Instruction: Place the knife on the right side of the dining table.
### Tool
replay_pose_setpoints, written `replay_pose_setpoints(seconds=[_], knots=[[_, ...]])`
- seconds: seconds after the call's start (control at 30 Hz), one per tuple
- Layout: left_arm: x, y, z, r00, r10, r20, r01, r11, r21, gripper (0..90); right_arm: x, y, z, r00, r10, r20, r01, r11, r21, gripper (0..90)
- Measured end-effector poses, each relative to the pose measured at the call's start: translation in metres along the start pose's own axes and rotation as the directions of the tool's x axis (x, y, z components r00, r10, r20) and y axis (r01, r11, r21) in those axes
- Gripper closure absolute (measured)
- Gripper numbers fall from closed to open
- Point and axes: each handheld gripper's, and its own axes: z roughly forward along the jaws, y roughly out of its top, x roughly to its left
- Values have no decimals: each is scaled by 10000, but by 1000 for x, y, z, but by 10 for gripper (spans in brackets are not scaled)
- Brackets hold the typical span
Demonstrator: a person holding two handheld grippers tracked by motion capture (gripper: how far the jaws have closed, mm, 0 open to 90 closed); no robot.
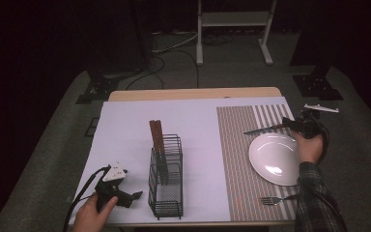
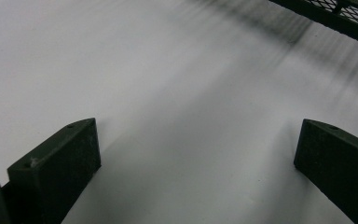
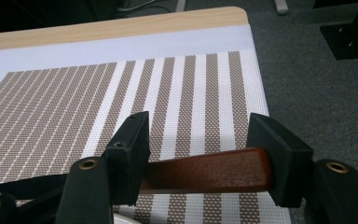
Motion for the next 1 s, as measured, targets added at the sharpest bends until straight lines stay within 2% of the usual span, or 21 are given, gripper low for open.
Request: replay_pose_setpoints(seconds=[0.57,0.77,1.0], knots=[[0,0,0,10000,4,-2,-4,10000,0,0,-11,-9,14,9984,560,42,-562,9969,550,389],[0,0,0,10000,7,-4,-7,10000,-1,0,-12,-7,15,9983,538,204,-551,9961,692,391],[0,0,0,10000,8,-4,-8,10000,0,0,-11,-7,11,9986,453,277,-468,9974,555,389]])
